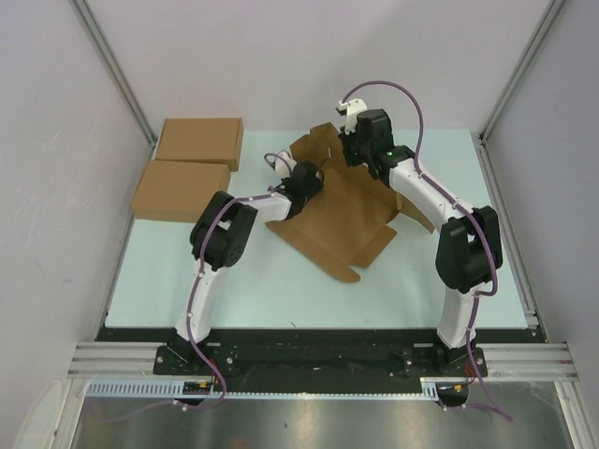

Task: Fold the paper box

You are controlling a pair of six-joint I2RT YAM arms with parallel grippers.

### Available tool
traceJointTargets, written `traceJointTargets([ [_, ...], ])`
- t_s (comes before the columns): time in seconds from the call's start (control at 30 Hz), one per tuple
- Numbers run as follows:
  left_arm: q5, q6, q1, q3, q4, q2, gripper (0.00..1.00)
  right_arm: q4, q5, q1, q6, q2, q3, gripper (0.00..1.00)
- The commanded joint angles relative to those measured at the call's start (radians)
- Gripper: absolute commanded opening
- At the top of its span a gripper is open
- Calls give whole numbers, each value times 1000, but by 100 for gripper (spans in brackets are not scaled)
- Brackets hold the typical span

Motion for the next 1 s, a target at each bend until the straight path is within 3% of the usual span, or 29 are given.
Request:
traceJointTargets([
  [0.0,11,41,-9,-231,119,-201,45,-118,-58,17,54,79,-27,0],
  [0.2,-45,156,-6,-410,170,-478,50,-107,60,21,-8,87,-39,0],
  [0.37,-108,271,22,-430,256,-611,52,-45,158,32,-67,62,-91,0],
  [0.7,-9,417,88,-108,362,-405,51,66,321,38,-173,52,-156,0],
  [0.97,220,346,88,-56,521,-253,48,184,482,70,-273,62,-219,0],
])
